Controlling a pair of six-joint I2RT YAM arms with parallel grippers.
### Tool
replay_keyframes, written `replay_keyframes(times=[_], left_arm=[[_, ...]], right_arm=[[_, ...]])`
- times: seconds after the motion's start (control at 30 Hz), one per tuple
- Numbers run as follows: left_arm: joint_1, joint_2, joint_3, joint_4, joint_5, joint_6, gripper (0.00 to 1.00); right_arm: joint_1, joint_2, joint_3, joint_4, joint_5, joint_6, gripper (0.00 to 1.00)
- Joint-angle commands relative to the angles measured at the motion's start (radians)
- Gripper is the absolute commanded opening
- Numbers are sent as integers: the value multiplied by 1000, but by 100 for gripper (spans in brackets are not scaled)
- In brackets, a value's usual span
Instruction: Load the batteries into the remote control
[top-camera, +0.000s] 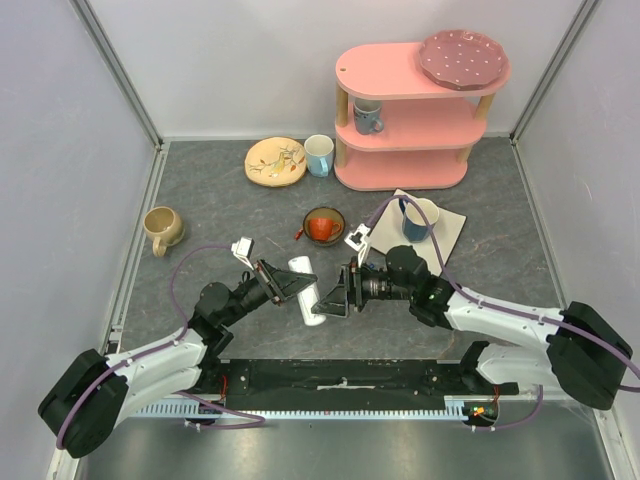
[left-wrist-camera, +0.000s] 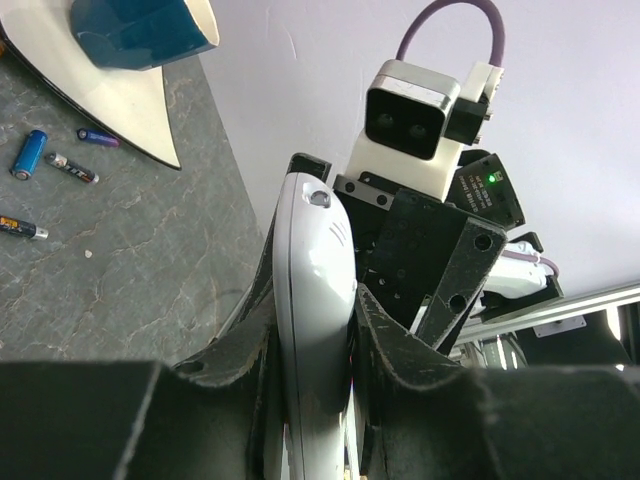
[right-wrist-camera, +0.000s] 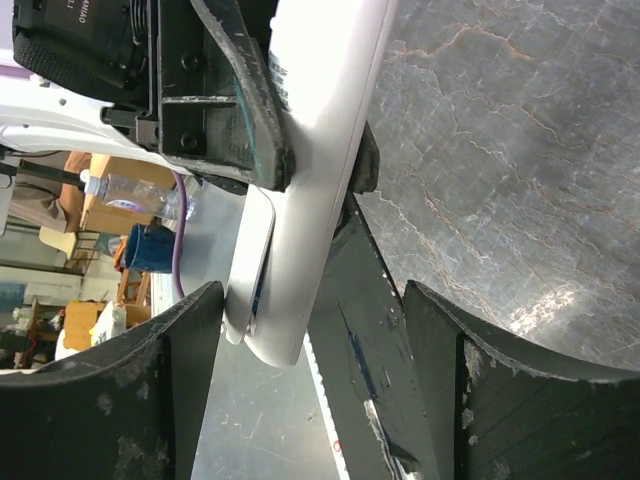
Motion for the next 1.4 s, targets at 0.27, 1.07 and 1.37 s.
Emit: replay_keyframes(times=[0.27, 1.07, 1.37], left_arm=[[-1, -11, 43, 85, 40, -37, 2], [-1, -14, 50, 71, 34, -22, 2], [-1, -20, 45, 65, 31, -17, 2]], right_arm=[[-2, 80, -3, 156, -31, 67, 70], [18, 161, -1, 274, -77, 165, 52], [20, 174, -1, 268, -59, 170, 38]])
